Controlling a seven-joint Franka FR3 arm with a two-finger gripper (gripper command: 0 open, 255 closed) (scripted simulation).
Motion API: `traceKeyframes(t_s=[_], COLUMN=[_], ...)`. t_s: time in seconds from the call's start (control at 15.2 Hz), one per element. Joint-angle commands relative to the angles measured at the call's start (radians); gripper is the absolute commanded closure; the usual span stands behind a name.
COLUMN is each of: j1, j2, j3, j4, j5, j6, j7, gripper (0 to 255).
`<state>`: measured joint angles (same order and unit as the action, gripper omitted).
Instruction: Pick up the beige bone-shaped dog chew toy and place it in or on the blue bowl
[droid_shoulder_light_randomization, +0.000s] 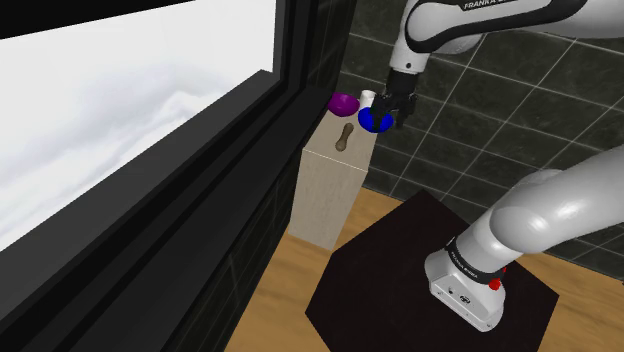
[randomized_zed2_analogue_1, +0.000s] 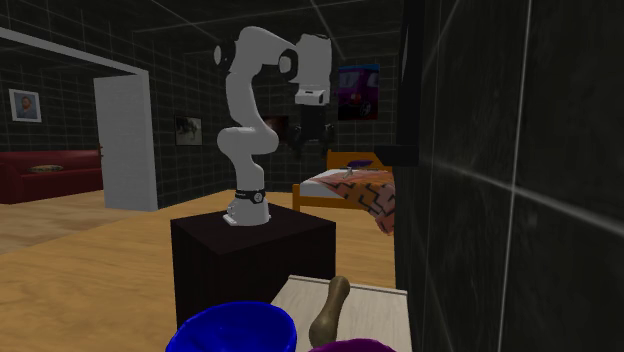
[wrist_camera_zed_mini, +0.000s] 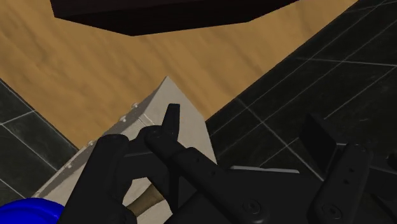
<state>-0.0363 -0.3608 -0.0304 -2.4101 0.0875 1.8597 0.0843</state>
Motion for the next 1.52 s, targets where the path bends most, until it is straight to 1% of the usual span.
traceKeyframes(t_s=[0.0, 0.4, 0.73, 1.06, 1.45], j1=[-0.007, -0.032, -0.051, -0.072, -0.105], j2=[0.066, 0.279, 0.453, 0.622, 0.82], j3=[0.002, -0.009, -0.028, -0.05, -0.078], j4=[0.021, 0.111, 0.212, 0.334, 0.504], j5=[0.01, 0.033, 0.056, 0.087, 0.131], j6=[0.059, 0.213, 0.313, 0.386, 0.443], j7=[0.041, 0.14, 0.214, 0.279, 0.351], gripper=[0, 0, 0, 0, 0])
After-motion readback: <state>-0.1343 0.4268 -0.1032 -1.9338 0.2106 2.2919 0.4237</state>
